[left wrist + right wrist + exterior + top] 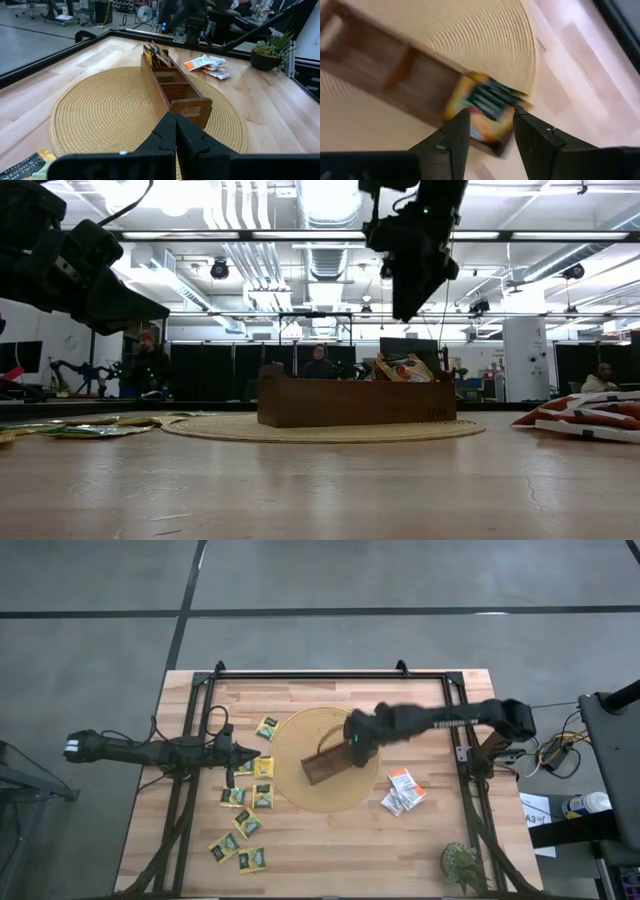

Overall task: Pick & Place Tea
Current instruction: Put the orange tea bag into the right section of the wooden organizer

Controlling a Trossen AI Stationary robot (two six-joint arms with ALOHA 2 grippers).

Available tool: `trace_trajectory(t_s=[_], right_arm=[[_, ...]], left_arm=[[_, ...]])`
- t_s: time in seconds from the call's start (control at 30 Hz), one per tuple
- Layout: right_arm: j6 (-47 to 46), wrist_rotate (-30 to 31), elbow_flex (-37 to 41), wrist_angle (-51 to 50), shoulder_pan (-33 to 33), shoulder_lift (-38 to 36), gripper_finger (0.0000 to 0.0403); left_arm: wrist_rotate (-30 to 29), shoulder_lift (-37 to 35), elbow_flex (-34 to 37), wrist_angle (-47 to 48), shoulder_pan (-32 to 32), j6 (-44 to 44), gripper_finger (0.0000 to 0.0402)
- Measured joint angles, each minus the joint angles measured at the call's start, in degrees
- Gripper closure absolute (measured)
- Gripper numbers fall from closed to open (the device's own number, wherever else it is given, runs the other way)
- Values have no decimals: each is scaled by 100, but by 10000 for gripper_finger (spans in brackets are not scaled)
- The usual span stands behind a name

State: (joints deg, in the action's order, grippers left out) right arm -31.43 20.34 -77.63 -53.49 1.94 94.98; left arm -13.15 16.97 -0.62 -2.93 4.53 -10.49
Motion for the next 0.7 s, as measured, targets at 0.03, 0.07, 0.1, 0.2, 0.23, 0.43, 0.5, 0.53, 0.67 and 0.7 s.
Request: trace_trajectory(t_s=[0.03, 0.07, 0.1, 0.2, 0.23, 0.43, 0.5, 0.53, 0.67, 0.7], right_arm=[[-242, 300, 143, 250, -161, 0, 259], [-426, 589, 274, 470, -316, 0, 259], [-537, 851, 399, 649, -462, 0, 259], [-963, 1406, 720, 803, -836, 0, 259], [-1152, 1489, 795, 746, -924, 0, 259], [-1525, 1153, 1142, 755, -836, -99, 259], [-1532, 1108, 1179, 965, -685, -139, 259], [-1519, 1060, 1186, 1021, -605, -163, 259], [-1468, 941, 1276, 1017, -309, -176, 259], [-1395, 940, 1312, 1033, -245, -175, 259]], left_arm=[[0, 0, 0, -1, 1, 0, 402], [0, 0, -2, -1, 1, 1, 402], [0, 0, -2, -1, 0, 1, 402], [0, 0, 0, 2, -2, -1, 402], [0, 0, 0, 2, 1, 1, 402], [0, 0, 0, 0, 0, 1, 402], [0, 0, 0, 1, 0, 1, 402], [0, 0, -2, -1, -2, 1, 402], [0, 0, -1, 0, -1, -1, 402], [0, 4, 0, -1, -1, 0, 402]])
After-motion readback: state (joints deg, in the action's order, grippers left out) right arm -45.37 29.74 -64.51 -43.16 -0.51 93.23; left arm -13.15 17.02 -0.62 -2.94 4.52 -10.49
